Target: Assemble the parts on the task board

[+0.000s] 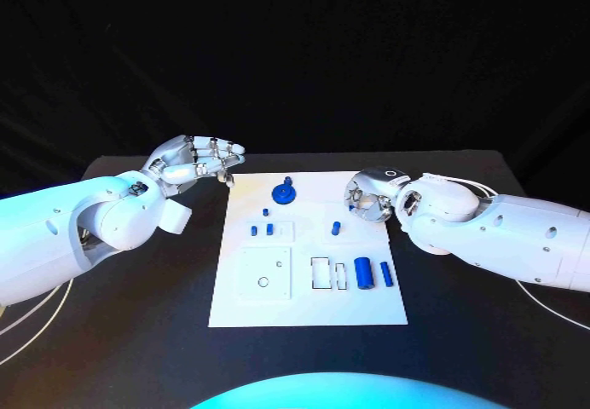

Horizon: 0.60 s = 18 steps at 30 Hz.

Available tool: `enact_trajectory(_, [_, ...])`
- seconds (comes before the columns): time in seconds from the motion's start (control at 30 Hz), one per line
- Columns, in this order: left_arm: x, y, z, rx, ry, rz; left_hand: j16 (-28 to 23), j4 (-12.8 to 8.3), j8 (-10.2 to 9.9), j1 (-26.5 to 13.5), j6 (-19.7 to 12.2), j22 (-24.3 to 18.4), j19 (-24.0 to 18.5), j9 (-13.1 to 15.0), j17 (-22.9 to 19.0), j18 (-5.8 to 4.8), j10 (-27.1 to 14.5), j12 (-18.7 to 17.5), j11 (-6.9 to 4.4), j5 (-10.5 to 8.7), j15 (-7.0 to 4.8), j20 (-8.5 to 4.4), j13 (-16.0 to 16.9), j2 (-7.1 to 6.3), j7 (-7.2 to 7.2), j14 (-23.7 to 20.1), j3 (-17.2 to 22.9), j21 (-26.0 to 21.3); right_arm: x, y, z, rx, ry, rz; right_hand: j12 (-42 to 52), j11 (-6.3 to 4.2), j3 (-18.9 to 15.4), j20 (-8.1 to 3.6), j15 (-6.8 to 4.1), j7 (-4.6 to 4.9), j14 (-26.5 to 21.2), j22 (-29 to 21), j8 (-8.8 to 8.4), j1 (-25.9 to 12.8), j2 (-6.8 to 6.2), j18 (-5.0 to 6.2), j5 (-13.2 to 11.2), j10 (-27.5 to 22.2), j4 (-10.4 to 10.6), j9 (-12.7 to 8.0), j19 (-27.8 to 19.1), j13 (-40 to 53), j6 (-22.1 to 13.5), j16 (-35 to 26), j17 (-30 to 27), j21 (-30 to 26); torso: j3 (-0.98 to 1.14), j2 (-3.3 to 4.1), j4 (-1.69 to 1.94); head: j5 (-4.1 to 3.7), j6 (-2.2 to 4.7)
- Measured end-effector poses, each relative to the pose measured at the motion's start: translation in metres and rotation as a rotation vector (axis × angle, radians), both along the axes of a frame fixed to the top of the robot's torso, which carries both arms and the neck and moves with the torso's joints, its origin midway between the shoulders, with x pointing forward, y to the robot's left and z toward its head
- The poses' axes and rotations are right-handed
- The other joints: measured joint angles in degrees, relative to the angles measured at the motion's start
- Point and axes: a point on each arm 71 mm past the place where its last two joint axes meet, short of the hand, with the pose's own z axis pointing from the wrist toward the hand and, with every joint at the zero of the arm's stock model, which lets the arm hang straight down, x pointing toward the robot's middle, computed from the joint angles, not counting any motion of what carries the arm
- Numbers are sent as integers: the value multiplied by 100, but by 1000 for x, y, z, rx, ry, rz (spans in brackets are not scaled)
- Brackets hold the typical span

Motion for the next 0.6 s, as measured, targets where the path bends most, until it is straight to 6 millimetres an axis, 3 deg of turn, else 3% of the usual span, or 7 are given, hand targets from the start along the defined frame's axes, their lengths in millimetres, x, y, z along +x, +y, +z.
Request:
enact_trajectory(0.17, [0, 0, 0, -1, 1, 1, -29, -17, 0, 65, 21, -21, 42, 10, -6, -1, 0, 0, 0, 0, 0, -1, -16, 65, 21, 0, -16, -27, 1, 1, -2, -2, 3, -6, -24, -9, 32, 0, 0, -3, 0, 0, 41, -10, 31, 0, 0, 112, -32, 37, 0, -27, 66, 0, -7, 29, 0, 1, -3, 18, -16])
enact_trajectory(0.47, [0, 0, 0, -3, 2, 0, -29, -17, 0, 65, 21, -21, 42, 10, -6, 0, 0, 0, 0, 0, 0, -1, -20, 65, 21, 0, -16, -27, 2, 4, -3, -14, -4, -9, -58, 0, 47, 0, 1, -9, 0, -1, 48, -10, 31, 0, 0, 122, -47, 47, 0, -31, 90, 0, -14, 28, -3, -4, -3, 25, -44])
enact_trajectory(0.6, [0, 0, 0, -3, 2, -1, -29, -17, 0, 65, 21, -20, 42, 10, -5, -1, 0, 0, 0, 0, 0, -1, -21, 65, 21, 0, -16, -27, 1, 5, -4, -20, -11, -10, -88, 2, 86, 0, 0, 16, 0, -1, 46, -17, 72, 0, -3, 210, -155, 81, 0, -89, 130, 23, -20, 28, -3, -7, -5, 31, -47])
